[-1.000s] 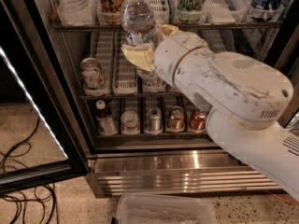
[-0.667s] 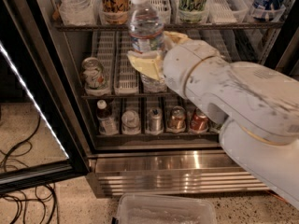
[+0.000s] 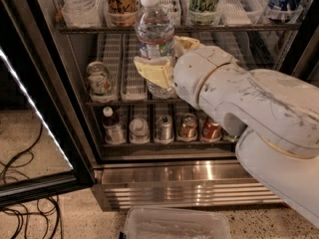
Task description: Pick water bottle from top shelf of fridge
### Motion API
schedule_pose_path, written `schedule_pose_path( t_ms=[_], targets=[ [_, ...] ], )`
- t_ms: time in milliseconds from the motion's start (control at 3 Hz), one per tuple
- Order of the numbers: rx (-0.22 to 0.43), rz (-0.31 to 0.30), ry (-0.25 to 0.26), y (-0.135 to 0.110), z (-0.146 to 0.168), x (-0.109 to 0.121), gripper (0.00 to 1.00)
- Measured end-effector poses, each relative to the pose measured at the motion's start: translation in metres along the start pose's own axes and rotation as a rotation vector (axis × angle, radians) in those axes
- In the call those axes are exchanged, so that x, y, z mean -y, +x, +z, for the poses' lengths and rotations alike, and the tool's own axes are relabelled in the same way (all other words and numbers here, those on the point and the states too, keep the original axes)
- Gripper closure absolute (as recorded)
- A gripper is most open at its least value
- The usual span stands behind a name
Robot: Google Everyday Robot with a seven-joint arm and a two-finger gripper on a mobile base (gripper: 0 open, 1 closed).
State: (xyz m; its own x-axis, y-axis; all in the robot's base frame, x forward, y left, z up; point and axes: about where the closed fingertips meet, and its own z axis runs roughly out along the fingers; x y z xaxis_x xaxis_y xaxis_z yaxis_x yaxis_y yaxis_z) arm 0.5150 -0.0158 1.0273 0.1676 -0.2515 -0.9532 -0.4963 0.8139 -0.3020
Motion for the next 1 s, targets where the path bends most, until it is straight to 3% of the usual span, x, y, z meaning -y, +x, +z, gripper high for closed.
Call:
schedule_pose_path(
  t_ms=[333,667,1000],
  targets=[
    [-0.004,0.009,-0.04,0.005,-0.007,-0.01,1.0],
    [0.004,0.06,-0.09,0.012,-0.019,-0.026,1.0],
    [0.004,0.06,-0.09,0.012,-0.019,-0.026,1.0]
  ],
)
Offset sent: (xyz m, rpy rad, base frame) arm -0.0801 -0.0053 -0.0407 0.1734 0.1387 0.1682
